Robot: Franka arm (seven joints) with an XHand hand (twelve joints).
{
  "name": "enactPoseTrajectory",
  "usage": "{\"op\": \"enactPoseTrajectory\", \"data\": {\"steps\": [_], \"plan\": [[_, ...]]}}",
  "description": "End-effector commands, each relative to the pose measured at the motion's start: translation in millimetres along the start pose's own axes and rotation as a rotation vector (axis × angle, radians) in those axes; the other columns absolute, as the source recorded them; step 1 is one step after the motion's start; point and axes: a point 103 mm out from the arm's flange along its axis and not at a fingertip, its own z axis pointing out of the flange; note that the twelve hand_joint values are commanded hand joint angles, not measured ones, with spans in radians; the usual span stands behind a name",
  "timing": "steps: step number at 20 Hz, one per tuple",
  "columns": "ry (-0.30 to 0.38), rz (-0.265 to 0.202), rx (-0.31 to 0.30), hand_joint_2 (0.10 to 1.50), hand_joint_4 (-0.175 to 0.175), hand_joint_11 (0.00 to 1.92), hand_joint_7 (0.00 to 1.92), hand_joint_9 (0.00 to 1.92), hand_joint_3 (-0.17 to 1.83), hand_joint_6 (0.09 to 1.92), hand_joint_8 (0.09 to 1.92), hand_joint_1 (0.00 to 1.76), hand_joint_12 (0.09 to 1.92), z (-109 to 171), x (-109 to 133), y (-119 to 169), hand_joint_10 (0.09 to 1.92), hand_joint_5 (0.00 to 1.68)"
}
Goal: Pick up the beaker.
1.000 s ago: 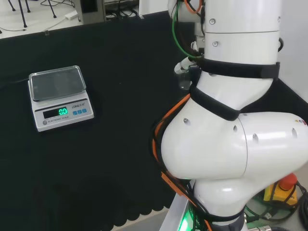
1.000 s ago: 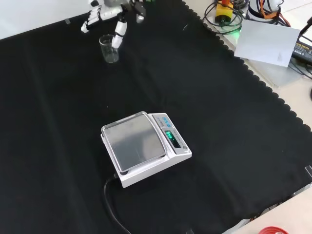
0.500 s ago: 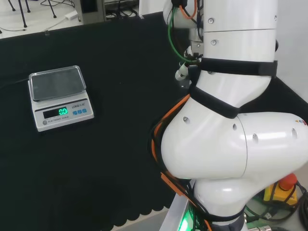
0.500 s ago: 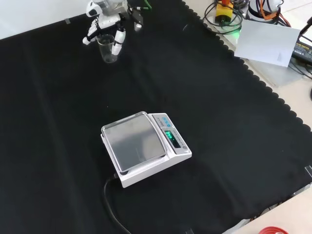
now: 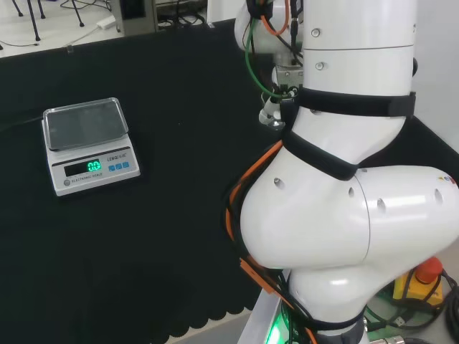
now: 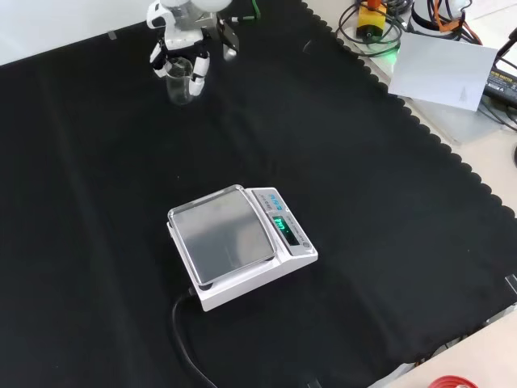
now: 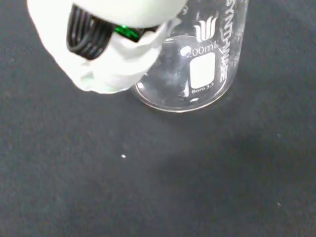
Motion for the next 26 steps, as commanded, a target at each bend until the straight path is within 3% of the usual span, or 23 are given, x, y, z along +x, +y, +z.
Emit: {"op": "enactPoseTrajectory", "data": {"steps": [1, 8, 14, 20, 26], "plan": [[-0.007, -0.007, -0.018, 0.63, -0.020, 1.45, 1.11, 1.31, 0.91, 1.13, 1.21, 1.26, 0.69, -5, 7, 1, 0.93, 1.02], [-0.006, -0.058, -0.066, 0.62, -0.027, 1.44, 1.11, 1.31, 0.95, 1.16, 1.23, 1.26, 0.70, -46, 17, -9, 0.95, 1.01], [-0.006, -0.116, -0.117, 0.62, -0.033, 1.44, 1.11, 1.31, 0.95, 1.16, 1.23, 1.26, 0.70, -105, 49, -28, 0.95, 1.01], [-0.028, -0.225, -0.127, 0.62, -0.047, 1.45, 1.11, 1.31, 0.95, 1.16, 1.23, 1.26, 0.71, -139, 110, -54, 0.95, 1.00], [-0.018, -0.364, -0.131, 0.62, -0.055, 1.45, 1.12, 1.34, 0.96, 1.16, 1.23, 1.26, 0.71, -154, 200, -86, 0.93, 1.00]]}}
